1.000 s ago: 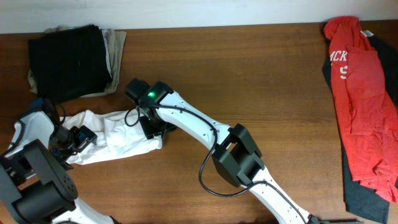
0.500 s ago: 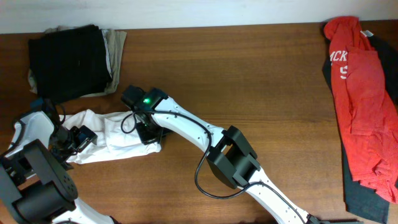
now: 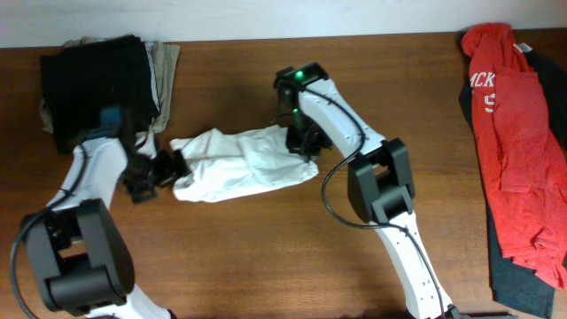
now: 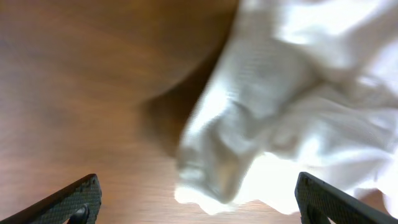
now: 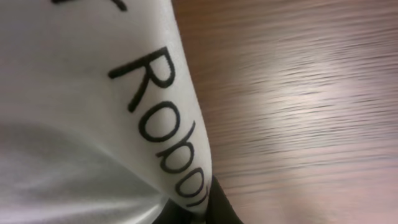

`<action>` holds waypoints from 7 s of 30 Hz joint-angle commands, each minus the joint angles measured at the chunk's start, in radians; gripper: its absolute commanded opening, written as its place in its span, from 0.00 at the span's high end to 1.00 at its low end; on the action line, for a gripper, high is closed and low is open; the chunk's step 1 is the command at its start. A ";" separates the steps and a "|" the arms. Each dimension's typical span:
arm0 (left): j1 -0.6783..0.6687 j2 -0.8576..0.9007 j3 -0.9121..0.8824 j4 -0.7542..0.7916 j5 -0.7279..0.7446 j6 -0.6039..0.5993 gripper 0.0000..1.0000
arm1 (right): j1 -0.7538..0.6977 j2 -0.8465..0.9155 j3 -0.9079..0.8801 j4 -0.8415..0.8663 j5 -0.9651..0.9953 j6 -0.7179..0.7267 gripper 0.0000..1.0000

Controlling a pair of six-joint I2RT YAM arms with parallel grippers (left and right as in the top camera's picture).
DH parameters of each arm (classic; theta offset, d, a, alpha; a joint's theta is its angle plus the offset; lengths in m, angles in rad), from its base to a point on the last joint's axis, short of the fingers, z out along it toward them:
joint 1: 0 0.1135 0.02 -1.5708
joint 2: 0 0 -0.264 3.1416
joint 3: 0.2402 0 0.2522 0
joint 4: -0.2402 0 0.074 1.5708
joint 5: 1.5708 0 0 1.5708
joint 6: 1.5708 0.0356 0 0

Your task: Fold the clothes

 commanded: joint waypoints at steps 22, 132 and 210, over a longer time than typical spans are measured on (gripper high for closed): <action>-0.058 -0.048 0.057 0.047 -0.053 -0.003 0.01 | -0.051 -0.158 -0.020 -0.102 0.047 -0.129 0.09; -0.585 0.280 0.053 0.653 -0.066 -0.189 0.96 | -0.574 -0.292 0.062 -0.093 -0.034 -0.391 0.01; -0.164 0.280 0.053 0.281 -0.108 -0.213 0.01 | -0.019 -0.175 -0.275 0.433 0.073 -0.102 0.08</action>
